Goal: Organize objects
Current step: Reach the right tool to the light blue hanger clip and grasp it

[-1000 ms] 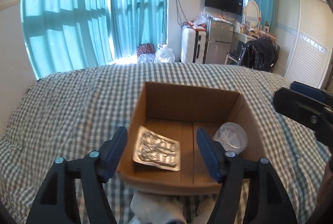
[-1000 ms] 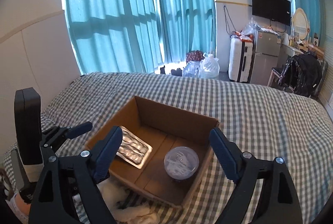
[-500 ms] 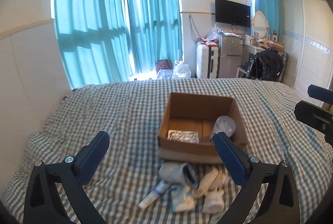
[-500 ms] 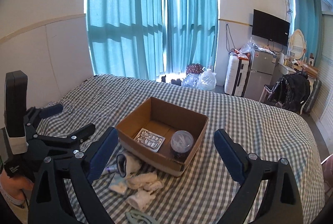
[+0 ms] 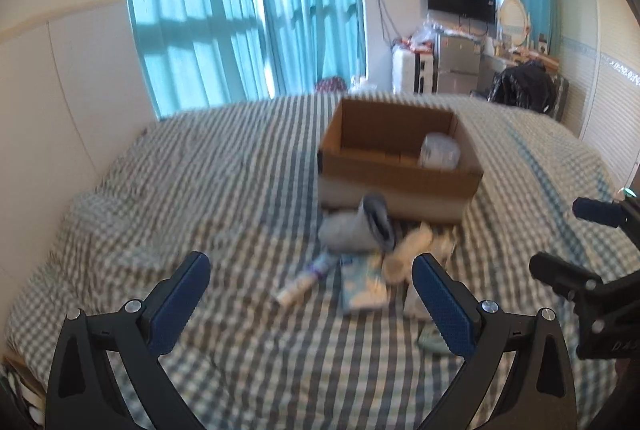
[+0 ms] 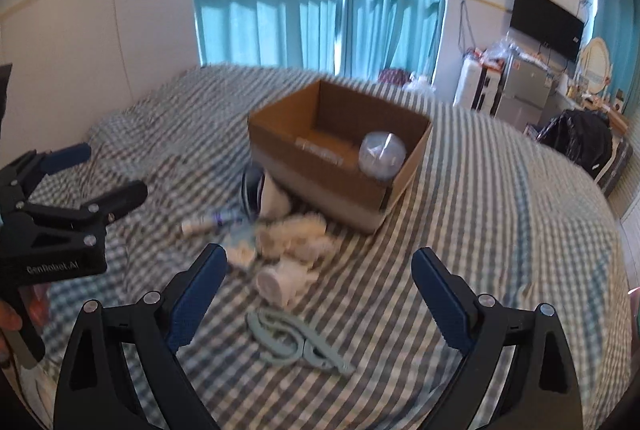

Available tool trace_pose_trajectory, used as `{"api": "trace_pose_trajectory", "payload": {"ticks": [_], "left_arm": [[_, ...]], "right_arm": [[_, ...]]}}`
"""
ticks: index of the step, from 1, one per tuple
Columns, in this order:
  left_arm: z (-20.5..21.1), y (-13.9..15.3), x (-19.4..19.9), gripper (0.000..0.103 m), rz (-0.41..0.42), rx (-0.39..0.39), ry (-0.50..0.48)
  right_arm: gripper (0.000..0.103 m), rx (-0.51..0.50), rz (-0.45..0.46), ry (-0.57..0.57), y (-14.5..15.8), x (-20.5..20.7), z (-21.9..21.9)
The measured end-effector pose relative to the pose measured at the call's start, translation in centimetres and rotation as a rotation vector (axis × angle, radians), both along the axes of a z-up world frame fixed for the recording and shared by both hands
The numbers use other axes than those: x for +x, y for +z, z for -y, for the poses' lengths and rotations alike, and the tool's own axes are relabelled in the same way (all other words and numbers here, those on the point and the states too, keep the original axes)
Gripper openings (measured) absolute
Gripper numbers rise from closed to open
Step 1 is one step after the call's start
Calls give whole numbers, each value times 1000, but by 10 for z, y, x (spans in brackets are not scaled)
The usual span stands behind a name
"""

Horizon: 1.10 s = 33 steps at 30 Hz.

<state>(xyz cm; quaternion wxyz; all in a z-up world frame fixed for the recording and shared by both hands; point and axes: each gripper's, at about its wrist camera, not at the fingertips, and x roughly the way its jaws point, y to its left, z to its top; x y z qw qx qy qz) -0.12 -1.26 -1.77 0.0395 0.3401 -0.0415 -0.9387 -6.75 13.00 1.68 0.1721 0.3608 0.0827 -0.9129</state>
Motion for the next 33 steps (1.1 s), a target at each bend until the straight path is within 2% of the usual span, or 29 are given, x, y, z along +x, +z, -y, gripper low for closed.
{"api": "trace_pose_trajectory", "payload": {"ticks": [7,15,19,25,31,33], "left_arm": [[-2,-73,-8,103,141,18,10],[3,-109,-15,103,199,28,24],[11,-118,-20,103,220,40,36],[18,-124,-23,103,238,53,48],[17,-120,-21,103,231,54,43],[14,-115,-19,103,223,49,39]], "right_arm": [[94,56,163,43,-81,-8,4],[94,139,290,118,-139,-23,23],[94,175,312,131,-154,-32,31],[93,185,316,128,-159,-39,32],[72,182,309,108,-154,-38,31],[62,176,294,100,-148,-35,29]]}}
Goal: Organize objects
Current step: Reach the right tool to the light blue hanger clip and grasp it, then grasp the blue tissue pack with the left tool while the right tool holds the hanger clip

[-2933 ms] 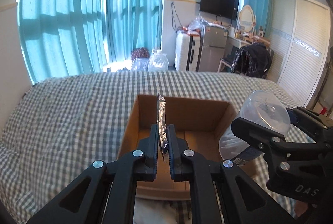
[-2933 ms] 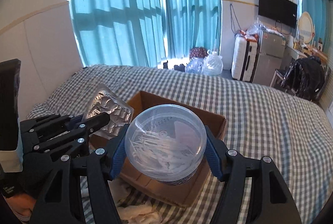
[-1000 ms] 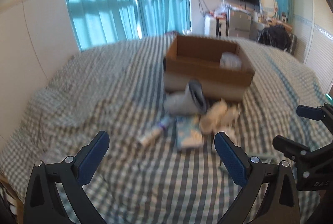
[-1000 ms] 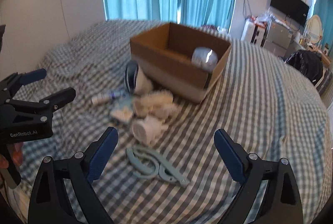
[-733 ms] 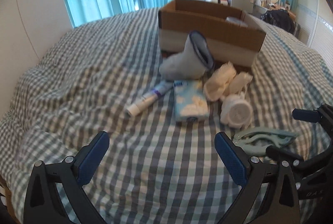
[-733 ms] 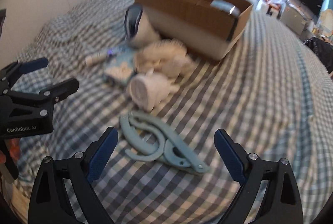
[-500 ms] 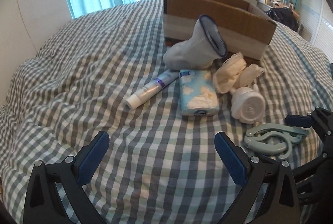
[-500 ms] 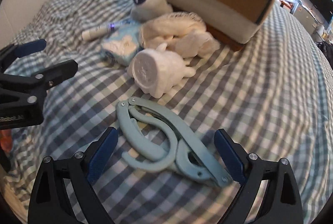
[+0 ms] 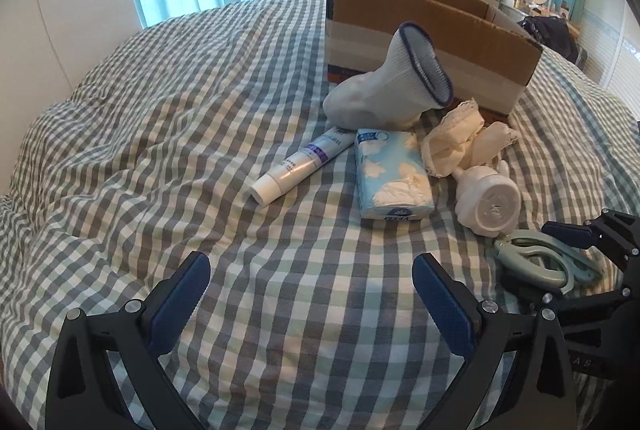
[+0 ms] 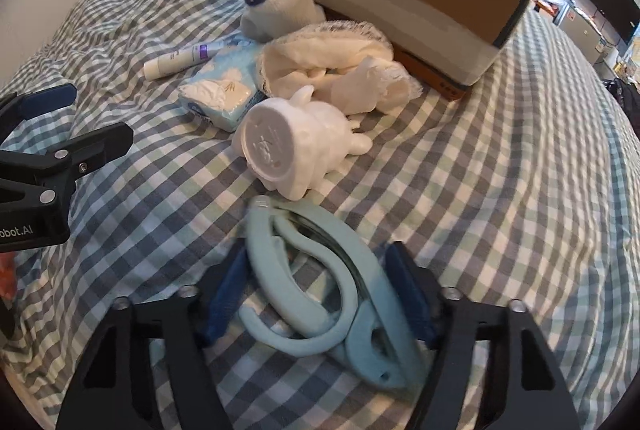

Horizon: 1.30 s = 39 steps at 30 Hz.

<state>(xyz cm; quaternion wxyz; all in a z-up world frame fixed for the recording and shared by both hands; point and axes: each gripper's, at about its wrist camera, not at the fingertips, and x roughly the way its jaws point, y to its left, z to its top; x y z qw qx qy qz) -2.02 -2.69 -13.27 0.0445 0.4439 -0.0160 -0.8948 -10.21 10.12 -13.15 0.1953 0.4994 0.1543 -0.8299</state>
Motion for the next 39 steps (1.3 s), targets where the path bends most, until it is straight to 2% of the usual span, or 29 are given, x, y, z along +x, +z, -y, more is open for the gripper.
{"api": "trace_pose_trajectory", "payload": {"ticks": [4,5,6,8,16,22,27,28,31,33,35,39], "left_arm": [[-4,8,2,103,-11,-1,-6],[-6,9,3,103,-14,-2,-8],[-8,10,2,103,-17,-2,-11],[-11,11,-1,103,-20,3,-17],[-28,3,-25,103,-9,17,-58],[-39,-19,-54,103,23,-6,-90],[-42,-32,-74,102,30,15,-111],[-42,-34,-77,99,31,17,-115],[-46,-43,-85,78,64,27,-141],[-48,-43,-82,72,55,30,-157],[-49,-41,-79,57,44,27,-168],[-48,-33,-67,54,43,42,-169]], "right_arm": [[56,-56,-21,-20,17,8,-11],[24,-67,-31,-23,21,10,-14],[16,-80,-43,-24,27,11,-17],[12,-91,-68,-44,38,11,-22],[11,-144,-64,-103,43,0,-42],[10,-166,-63,-161,41,-13,-59],[15,-168,-38,-205,31,-21,-68],[17,-147,-37,-212,29,-22,-68],[20,-122,-22,-231,22,-23,-70],[20,-119,-8,-233,19,-22,-70],[20,-102,3,-223,15,-21,-67],[16,-66,13,-204,11,-14,-58]]}}
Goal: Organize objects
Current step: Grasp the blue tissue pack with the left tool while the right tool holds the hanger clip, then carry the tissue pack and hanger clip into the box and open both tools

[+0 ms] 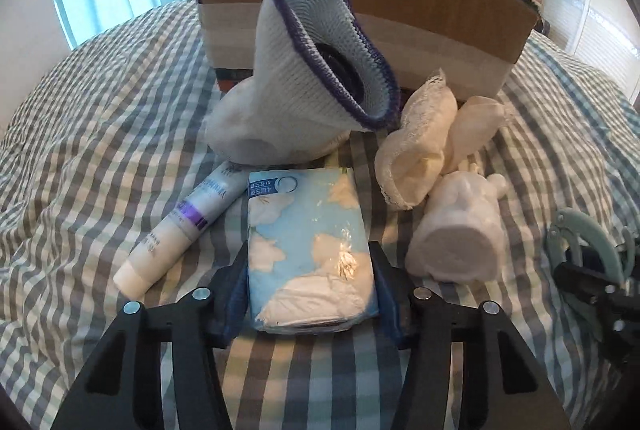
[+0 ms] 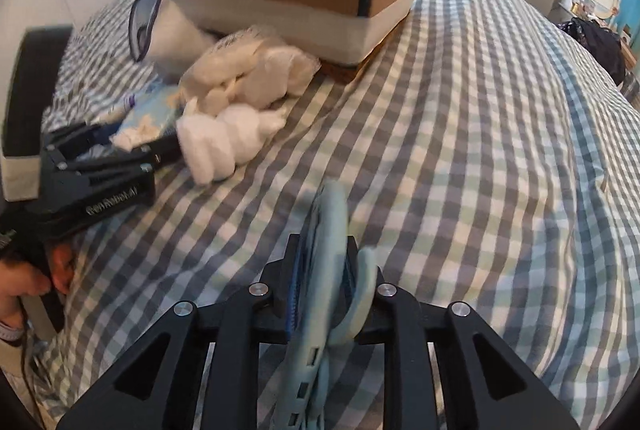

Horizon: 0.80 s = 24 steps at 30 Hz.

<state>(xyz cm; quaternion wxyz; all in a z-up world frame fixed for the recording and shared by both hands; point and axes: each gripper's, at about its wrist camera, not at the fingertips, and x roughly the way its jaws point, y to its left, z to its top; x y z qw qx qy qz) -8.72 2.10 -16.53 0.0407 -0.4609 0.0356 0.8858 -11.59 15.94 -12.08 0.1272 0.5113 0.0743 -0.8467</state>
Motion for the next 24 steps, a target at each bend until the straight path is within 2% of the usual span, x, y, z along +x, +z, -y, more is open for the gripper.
{"api": "trace_pose_trajectory", "payload": {"ticks": [3,10,20,24], "left_arm": [[5,10,15,54,-5,12,10],[19,43,43,54,-51,37,28],[38,130,40,54,-225,40,13],[28,167,42,54,-298,46,-8]], "right_arm": [[13,-9,-20,1,6,7,1],[12,-14,-97,-9,38,22,7],[12,-37,-243,24,109,42,23],[12,-67,-314,38,145,42,27]]}}
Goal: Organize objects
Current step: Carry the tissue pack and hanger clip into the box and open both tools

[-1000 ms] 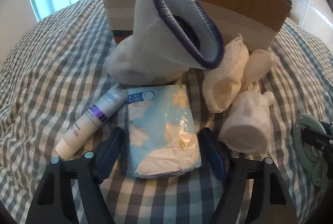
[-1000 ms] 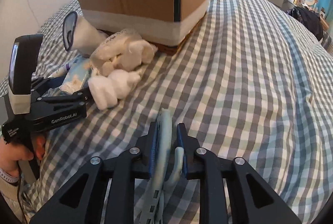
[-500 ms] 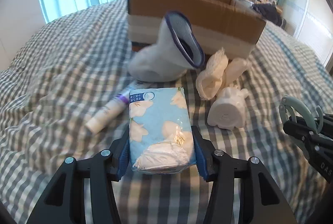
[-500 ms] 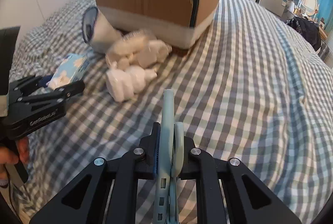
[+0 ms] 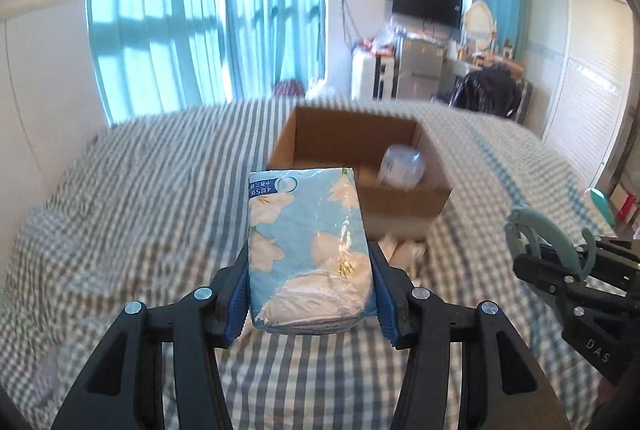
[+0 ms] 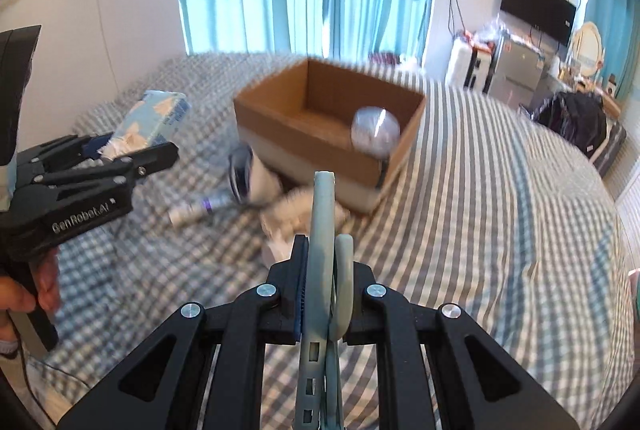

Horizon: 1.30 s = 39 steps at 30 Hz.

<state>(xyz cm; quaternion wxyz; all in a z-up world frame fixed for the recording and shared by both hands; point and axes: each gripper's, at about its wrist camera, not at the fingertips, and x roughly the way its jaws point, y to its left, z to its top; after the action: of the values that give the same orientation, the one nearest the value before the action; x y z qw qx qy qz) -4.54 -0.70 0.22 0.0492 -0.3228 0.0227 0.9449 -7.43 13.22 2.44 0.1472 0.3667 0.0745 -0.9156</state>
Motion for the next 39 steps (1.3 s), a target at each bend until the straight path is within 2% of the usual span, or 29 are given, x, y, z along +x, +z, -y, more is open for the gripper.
{"api": "trace_pose_trajectory", "payload": {"ticks": [5,9,14,19,26,30,39], "left_arm": [[-9,36,-7,54,-63,13,-22],[-13,53,-17,54,-93,16,-35],[-15,65,-39,54,-120,14,-35],[-16,65,-69,54,-129,-5,-37],[-23,45,-118,54,-103,-30,-42],[-29,25,-149,54,-81,-57,-44],[-30,-35,-203,54,13,-53,-28]], "right_arm": [[12,-17,-86,19,40,-4,8],[12,-36,-140,30,66,-14,13],[12,-53,-176,37,83,-36,18],[12,-67,-191,31,89,-71,17],[12,-67,-174,14,75,-135,19],[12,-73,-141,1,54,-175,15],[12,-143,-14,-21,0,-249,-1]]}}
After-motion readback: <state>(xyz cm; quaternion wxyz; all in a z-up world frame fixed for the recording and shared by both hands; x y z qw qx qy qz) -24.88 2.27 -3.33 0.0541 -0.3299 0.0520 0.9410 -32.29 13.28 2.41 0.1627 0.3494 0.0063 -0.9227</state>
